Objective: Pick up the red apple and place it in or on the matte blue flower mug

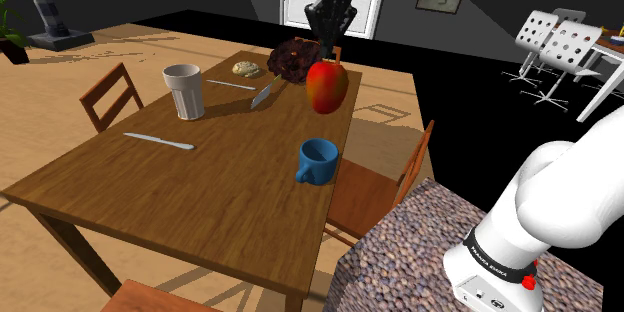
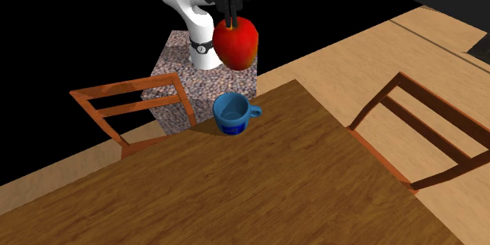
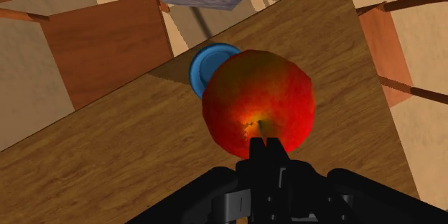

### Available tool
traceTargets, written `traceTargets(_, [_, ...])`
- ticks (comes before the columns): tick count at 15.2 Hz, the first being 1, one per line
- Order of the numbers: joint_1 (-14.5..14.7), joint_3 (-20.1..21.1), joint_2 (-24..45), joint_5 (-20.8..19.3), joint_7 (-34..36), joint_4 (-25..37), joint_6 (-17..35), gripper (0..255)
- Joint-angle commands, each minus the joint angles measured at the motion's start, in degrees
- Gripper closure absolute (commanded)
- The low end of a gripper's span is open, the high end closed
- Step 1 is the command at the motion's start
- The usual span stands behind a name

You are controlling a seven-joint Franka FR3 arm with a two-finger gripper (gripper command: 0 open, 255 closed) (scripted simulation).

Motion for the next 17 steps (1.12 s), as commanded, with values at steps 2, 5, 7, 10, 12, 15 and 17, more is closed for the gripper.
traceTargets(2, [0.04,-0.10,-1.08,0.26,-0.34,-2.91,1.81,255])
traceTargets(5, [0.11,-0.04,-1.52,0.40,-0.54,-5.67,4.12,255])
traceTargets(7, [0.15,0.01,-1.76,0.49,-0.66,-7.43,5.66,255])
traceTargets(10, [0.21,0.09,-2.01,0.61,-0.84,-9.98,7.96,255])
traceTargets(12, [0.25,0.16,-2.11,0.69,-0.94,-11.62,9.49,255])
traceTargets(15, [0.31,0.27,-2.17,0.80,-1.09,-13.98,11.79,255])
traceTargets(17, [0.36,0.36,-2.15,0.86,-1.18,-15.50,13.32,255])
